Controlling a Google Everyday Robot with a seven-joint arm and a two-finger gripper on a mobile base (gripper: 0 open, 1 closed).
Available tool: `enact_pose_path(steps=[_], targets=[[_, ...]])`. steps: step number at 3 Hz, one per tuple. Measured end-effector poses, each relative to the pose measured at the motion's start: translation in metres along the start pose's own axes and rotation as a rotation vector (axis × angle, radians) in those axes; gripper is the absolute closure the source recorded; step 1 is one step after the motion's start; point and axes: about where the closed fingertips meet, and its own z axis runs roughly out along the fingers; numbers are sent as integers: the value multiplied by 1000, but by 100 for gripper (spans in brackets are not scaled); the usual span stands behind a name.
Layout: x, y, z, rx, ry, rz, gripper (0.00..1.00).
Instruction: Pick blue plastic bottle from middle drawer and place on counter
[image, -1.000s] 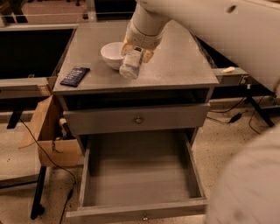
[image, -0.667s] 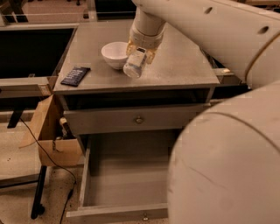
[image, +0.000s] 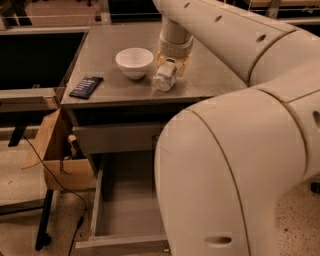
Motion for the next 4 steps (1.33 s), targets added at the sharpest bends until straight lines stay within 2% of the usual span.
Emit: enact_pose_path(steps=[1,2,3,4], targets=[[-4,-11,-1,-31,6,-9,26],[-3,-12,-5,-108,28,-52,4],[-1,-13,-3,-107,34,-72,0],[-1,-13,-3,-107,34,-72,0]])
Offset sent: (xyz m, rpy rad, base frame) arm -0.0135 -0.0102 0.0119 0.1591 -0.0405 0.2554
